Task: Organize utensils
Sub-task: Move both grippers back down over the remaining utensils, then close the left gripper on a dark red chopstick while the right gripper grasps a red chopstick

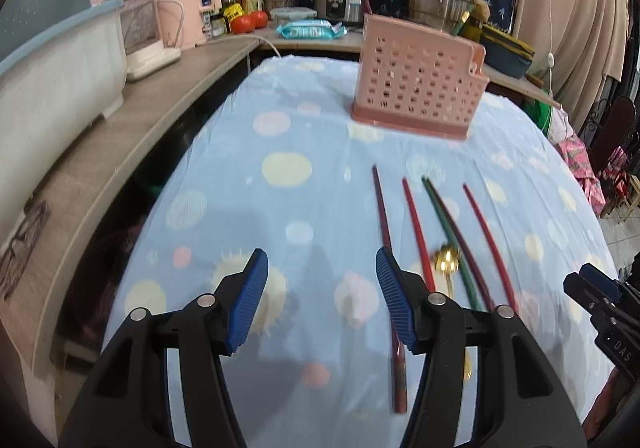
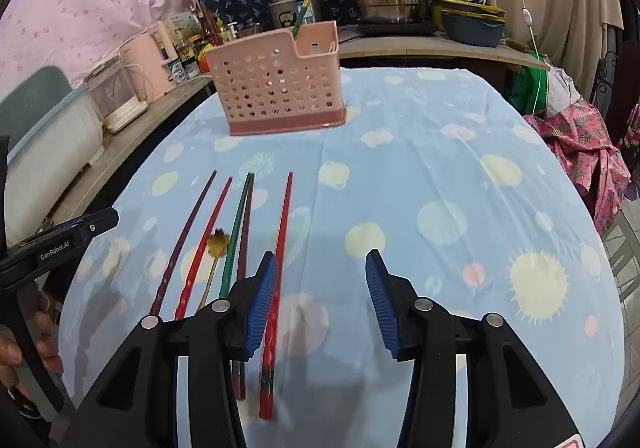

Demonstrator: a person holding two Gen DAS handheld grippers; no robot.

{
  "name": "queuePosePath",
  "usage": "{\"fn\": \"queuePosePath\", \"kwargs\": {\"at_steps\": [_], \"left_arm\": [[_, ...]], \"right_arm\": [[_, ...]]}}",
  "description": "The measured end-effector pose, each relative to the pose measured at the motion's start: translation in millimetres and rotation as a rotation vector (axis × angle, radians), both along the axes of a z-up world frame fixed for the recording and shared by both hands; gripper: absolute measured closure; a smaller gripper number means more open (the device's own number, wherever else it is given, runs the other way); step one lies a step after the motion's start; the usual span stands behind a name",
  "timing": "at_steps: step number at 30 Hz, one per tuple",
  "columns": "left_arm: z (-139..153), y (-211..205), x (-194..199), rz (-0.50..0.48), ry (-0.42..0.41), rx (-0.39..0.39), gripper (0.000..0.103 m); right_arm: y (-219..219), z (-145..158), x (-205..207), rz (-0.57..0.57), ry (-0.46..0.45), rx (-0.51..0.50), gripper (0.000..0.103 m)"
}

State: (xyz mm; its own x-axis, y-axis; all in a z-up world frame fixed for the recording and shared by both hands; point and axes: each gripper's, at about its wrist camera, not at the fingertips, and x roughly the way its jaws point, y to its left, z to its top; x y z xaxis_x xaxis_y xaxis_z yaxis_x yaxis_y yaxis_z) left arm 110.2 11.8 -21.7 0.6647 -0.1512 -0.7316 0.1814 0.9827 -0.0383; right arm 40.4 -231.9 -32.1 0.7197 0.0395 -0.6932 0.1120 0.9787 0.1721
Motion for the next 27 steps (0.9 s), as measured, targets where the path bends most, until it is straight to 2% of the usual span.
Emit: {"fn": "queuePosePath", "kwargs": {"at_steps": [11,27], "left_arm": [[-27.5,-4.9,-34.4,-0.023,0.062,-0.02,0.05],[-38.2,-19.4,-51.8,-0.075,0.094,-0.016,0.05]], "right_arm": [[28.0,-32.6,-31.4,0.05,0.077,0.008,0.081],[42.8,-44.2,-38.9,0.084,0.111,0.002,0.089]]}}
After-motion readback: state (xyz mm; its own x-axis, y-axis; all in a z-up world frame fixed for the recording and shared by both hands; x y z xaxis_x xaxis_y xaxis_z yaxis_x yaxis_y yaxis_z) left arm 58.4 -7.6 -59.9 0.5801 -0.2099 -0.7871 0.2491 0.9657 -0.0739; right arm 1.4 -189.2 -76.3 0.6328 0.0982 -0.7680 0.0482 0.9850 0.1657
